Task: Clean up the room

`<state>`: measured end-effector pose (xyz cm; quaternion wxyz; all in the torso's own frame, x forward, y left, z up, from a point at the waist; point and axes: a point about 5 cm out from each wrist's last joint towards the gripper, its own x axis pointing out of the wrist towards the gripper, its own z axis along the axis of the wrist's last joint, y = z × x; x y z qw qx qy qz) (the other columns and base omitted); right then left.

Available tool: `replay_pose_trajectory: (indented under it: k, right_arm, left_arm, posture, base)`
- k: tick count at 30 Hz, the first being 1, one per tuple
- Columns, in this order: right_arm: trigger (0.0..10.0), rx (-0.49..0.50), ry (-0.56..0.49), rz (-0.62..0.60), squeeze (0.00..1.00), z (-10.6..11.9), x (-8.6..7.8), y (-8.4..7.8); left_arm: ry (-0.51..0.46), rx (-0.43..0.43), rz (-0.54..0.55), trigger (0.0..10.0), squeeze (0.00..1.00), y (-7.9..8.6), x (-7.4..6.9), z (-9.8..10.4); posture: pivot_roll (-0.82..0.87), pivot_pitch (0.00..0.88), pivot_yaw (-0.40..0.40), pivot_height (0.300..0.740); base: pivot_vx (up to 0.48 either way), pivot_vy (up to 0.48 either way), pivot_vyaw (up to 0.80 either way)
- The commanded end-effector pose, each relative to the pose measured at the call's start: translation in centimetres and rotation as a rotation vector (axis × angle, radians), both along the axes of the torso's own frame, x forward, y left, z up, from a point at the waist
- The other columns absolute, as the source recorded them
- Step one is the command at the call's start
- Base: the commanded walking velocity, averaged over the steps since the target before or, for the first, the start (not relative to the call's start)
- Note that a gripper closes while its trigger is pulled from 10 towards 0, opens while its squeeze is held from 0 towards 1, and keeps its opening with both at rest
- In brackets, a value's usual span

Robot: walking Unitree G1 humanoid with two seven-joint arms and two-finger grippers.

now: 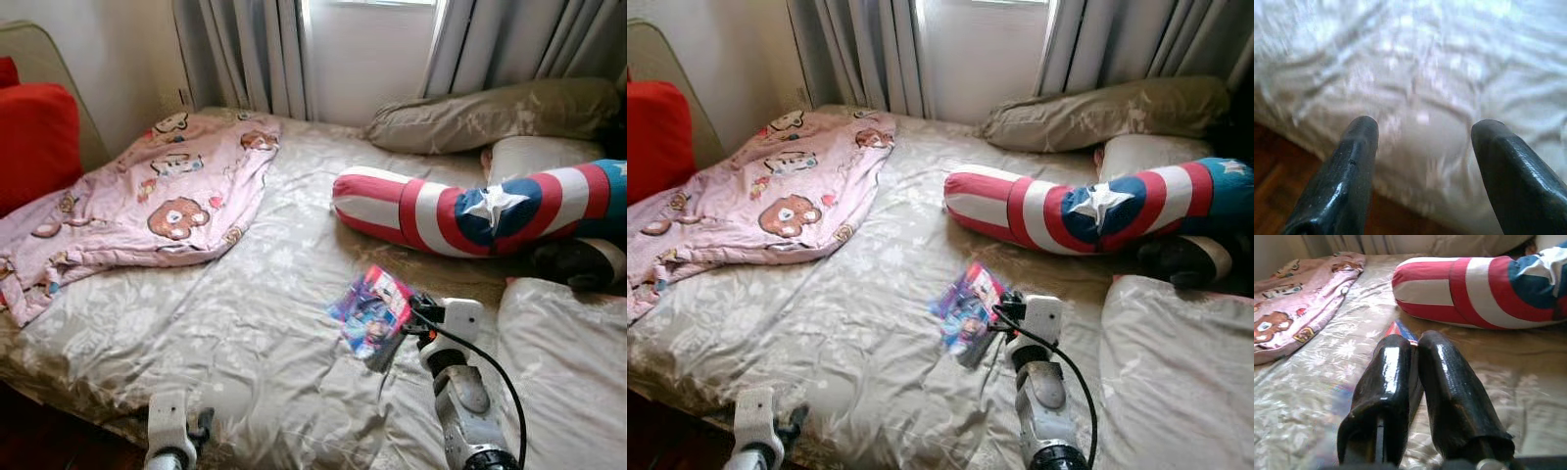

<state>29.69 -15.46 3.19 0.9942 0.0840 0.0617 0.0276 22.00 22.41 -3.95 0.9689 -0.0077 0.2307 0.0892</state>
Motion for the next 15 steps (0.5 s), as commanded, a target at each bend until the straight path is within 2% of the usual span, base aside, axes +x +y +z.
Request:
replay_pose_trajectory:
  k: [1, 4, 7, 10, 15]
  right_arm:
    - [10.0, 0.039, -0.042, -0.023, 0.00, 0.9, 0.5, -0.5]
    - [10.0, 0.062, -0.040, -0.019, 0.00, 0.9, 0.6, -0.3]
    - [10.0, 0.080, -0.040, -0.031, 0.00, 1.0, 0.7, -0.4]
    - [10.0, 0.114, -0.032, -0.047, 0.00, 0.9, 0.7, -0.6]
    - [10.0, 0.133, -0.025, -0.070, 0.00, 0.8, 0.7, -0.9]
  left_arm:
    - [-0.118, -0.006, 0.013, 10.0, 0.00, 0.1, 1.1, 1.4]
    - [-0.196, 0.003, 0.008, 10.0, 0.00, 0.0, 1.8, 2.5]
    - [-0.335, 0.024, 0.006, 10.0, 0.00, 0.1, 2.8, 4.5]
    - [-0.366, 0.033, -0.024, 10.0, 0.00, -0.1, 2.7, 5.0]
    - [-0.363, 0.034, -0.046, 10.0, 0.00, -0.3, 2.3, 4.9]
  posture:
    - [0.06, 0.000, -0.005, 0.740]
    - [0.06, 0.000, -0.003, 0.740]
    - [0.05, 0.000, 0.001, 0.740]
    - [0.06, 0.000, 0.002, 0.740]
    - [0.06, 0.000, 0.004, 0.740]
  base:
    - [0.000, 0.000, 0.00]
    - [0.000, 0.000, 0.00]
    - [0.000, 0.000, 0.00]
    - [0.000, 0.000, 0.00]
    - [0.000, 0.000, 0.00]
